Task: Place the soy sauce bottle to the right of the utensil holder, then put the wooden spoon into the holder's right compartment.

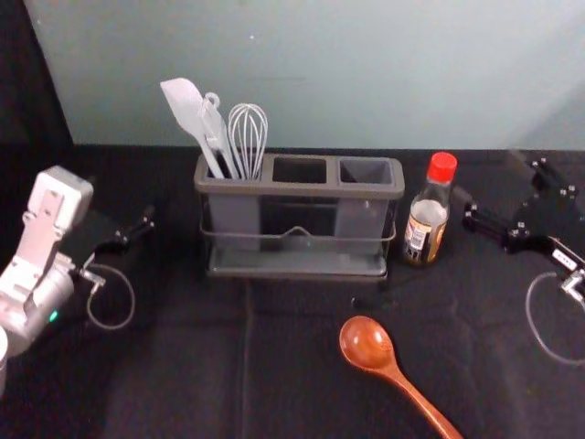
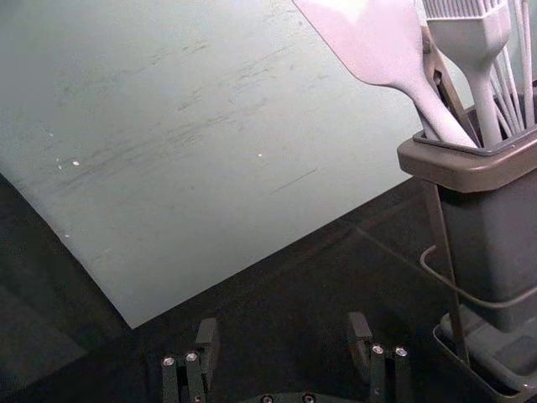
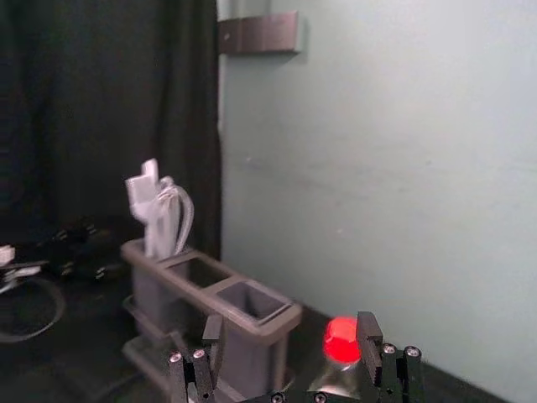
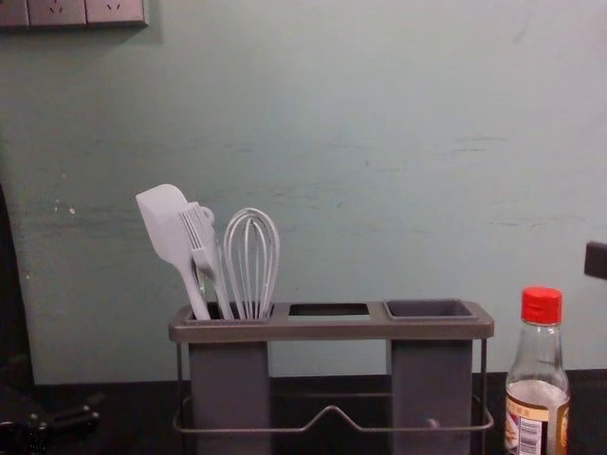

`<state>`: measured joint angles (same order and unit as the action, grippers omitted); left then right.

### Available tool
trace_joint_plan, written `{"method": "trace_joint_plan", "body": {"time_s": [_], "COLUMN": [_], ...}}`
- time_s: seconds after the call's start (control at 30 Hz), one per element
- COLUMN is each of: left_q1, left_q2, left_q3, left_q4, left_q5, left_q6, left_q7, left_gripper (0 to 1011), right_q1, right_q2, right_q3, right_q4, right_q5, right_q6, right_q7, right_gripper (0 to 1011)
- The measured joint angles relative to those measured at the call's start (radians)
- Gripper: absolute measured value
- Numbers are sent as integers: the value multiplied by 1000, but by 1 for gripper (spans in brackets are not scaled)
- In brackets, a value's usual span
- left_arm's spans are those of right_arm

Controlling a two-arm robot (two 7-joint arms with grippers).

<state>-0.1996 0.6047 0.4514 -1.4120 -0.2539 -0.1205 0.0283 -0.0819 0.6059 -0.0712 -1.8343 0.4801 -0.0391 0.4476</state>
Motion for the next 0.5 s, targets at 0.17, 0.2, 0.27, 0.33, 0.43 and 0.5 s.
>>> {"method": "trace_joint_plan", "body": {"time_s": [0.17,0.2,0.27,0.33,0.43,0.5], "left_q1": [0,0,0,0,0,0], "left_q2": [0,0,0,0,0,0], "left_q3": [0,0,0,0,0,0], "left_q4": [0,0,0,0,0,0], "left_q5": [0,0,0,0,0,0], "left_q6": [0,0,0,0,0,0], "left_q7": [0,0,0,0,0,0], "left_gripper": [1005,1005,1005,1005,1005,1005], "right_q1": [-49,-52,-56,-54,-39,-27], "right_q2": [42,45,51,54,58,62], "right_q3": [-14,-19,-37,-68,-112,-136], "right_q4": [-70,-75,-84,-90,-91,-92], "right_q5": [1,-2,-8,-13,-16,-16], "right_q6": [69,79,108,152,224,272], "right_q7": [-2,-5,-11,-21,-30,-33], "right_gripper": [1003,1003,1002,1003,1003,1003]}}
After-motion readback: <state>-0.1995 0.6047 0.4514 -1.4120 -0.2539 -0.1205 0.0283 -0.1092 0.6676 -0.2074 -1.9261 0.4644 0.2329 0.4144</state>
